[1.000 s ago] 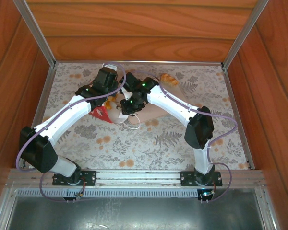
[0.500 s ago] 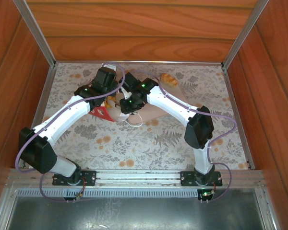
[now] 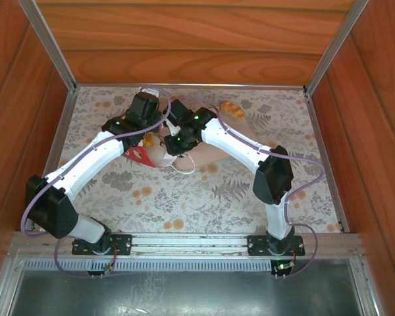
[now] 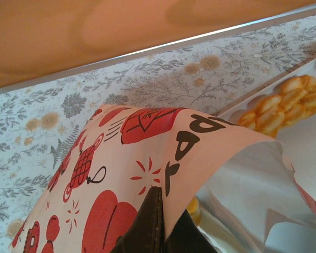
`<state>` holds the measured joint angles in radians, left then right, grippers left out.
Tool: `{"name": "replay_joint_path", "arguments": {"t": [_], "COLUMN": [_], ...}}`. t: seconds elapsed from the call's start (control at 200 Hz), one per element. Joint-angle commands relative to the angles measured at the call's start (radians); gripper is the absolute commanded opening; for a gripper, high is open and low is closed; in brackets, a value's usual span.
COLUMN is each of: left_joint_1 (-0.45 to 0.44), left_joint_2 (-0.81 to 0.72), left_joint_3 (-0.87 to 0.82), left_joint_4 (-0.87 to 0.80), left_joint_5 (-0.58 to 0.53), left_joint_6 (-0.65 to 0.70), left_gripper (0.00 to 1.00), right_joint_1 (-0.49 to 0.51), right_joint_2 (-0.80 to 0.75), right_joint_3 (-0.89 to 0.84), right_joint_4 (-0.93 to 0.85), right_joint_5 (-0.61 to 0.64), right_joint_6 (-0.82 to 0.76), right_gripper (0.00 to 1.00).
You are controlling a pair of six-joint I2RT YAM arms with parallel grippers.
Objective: Take the fake bread out of the paper bag
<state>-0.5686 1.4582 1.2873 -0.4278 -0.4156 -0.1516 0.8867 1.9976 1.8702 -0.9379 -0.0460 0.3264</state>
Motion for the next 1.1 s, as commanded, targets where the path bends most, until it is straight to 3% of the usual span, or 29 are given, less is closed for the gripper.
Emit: {"name": "replay_joint_path", "arguments": {"t": [0.0,0.325,0.86,1.094], "left_joint_1": [0.009,0.02,0.024,0.024], "left_joint_2": [-0.04,-0.065,-0.05,-0.018], "left_joint_3": [0.004,-0.03,-0.034,-0.018], "left_joint_4": [0.041,0.073,0.081,0.062], "left_joint_5": [-0.012,-0.051,-0.074,-0.11], "left_joint_6": [-0.035,-0.08,-0.052,-0.028], "left_gripper": [0.0,0.0,0.0,0.0], "right_joint_1": [0.013,0.013,0.013,0.012], "right_joint_2": [-0.09,-0.229,-0.328,-0.379], "right_joint_3": [-0.029,-0.137,-0.189,-0.181], "right_joint_4": [0.072,0.103,0.028,0.028], "right_joint_5": [0.001,-0.035,-0.075,-0.152], "right_joint_6": [0.005,0.062,0.105,0.1], "right_gripper": [0.17,0.03,0.06,0.06]}}
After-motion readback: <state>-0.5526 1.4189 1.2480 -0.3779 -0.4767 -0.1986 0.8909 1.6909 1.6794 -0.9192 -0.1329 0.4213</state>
